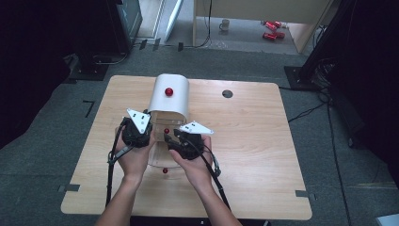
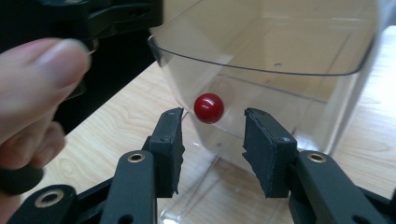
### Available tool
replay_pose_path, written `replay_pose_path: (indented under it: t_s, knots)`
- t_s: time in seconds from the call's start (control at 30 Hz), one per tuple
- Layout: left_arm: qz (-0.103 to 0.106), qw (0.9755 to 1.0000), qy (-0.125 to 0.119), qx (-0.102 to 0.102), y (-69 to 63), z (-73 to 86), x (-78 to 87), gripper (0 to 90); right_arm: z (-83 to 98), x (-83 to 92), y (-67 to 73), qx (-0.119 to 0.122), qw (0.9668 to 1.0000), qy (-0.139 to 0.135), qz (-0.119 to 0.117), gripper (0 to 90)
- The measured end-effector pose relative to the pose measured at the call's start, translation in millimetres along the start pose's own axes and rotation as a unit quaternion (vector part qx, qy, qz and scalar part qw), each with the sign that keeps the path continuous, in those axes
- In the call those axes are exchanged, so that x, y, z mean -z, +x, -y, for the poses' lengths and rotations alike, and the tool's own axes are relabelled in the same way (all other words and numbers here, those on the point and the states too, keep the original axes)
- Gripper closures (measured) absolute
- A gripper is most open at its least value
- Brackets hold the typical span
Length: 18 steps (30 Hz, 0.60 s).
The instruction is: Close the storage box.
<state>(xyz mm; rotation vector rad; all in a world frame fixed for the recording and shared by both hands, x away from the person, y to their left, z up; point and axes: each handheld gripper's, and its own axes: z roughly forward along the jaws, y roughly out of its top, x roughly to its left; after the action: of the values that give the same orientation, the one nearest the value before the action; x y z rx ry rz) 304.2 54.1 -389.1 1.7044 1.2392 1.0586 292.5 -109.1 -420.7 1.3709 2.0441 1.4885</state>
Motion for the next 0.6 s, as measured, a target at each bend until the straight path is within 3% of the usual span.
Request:
replay_pose_path:
  t_s: [0.27,0.33,0.53,0.6]
  knots:
    - [0.003,0.9999,-0.002,0.012,-9.9,1.3,4.0,86.4,-0.7,-0.1,-5.0,0.017,0.9998,0.004,0.003,56.4]
    - [0.012,0.9998,-0.007,0.017,-13.1,2.0,5.2,85.9,-1.1,2.0,-7.8,0.016,0.9998,0.005,0.005,56.1]
    - [0.021,0.9997,-0.015,0.004,-16.0,2.6,4.6,82.8,-2.4,6.3,-14.4,0.012,0.9998,0.001,0.017,53.4]
    - [0.029,0.9993,-0.023,-0.004,-13.8,1.5,4.8,76.3,-0.1,7.5,-14.2,0.016,0.9998,0.005,0.014,51.8]
